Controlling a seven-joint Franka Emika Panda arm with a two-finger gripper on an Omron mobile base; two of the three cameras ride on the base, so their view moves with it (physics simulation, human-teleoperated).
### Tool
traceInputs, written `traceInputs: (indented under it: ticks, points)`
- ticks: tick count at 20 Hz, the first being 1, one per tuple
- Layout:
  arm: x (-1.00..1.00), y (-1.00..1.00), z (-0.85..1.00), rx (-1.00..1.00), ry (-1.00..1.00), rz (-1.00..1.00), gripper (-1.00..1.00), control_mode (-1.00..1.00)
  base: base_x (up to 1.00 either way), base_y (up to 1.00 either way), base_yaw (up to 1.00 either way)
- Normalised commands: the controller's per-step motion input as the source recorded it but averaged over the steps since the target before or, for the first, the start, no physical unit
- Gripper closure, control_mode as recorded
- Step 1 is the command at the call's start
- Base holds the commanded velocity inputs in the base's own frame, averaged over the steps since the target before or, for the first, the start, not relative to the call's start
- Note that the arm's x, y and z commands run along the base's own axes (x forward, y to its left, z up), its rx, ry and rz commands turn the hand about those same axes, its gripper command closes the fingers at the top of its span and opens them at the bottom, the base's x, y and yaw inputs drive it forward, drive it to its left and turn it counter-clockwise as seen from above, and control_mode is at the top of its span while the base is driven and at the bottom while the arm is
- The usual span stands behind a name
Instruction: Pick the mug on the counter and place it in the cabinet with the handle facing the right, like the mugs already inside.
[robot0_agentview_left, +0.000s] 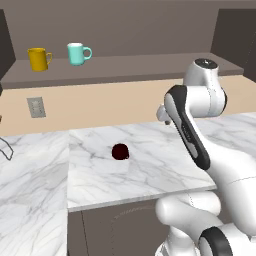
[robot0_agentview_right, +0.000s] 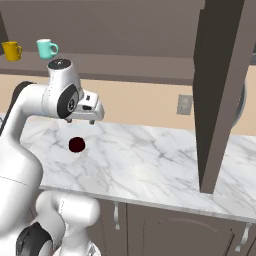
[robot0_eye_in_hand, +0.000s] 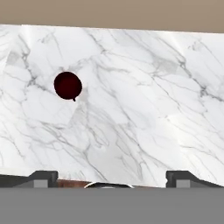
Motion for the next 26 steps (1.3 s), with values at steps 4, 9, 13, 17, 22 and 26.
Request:
traceInputs:
  ticks: [4, 9, 13, 17, 22, 26]
  points:
    - [-0.03, 0.03, -0.29, 0.0, -0.03, 0.0, -1.0, -1.0, 0.0, 0.0, 0.0]
    - [0.0, 0.09, -0.23, 0.0, 0.0, 0.0, -1.0, -1.0, 0.0, 0.0, 0.0]
    - [0.0, 0.18, -0.19, 0.0, 0.0, 0.0, -1.0, -1.0, 0.0, 0.0, 0.0]
    - [0.0, 0.25, -0.21, 0.0, 0.0, 0.0, -1.0, -1.0, 0.0, 0.0, 0.0]
    - [0.0, 0.25, -0.26, 0.0, 0.0, 0.0, -1.0, -1.0, 0.0, 0.0, 0.0]
    - [0.04, 0.24, -0.25, 0.0, 0.0, 0.0, -1.0, -1.0, 0.0, 0.0, 0.0]
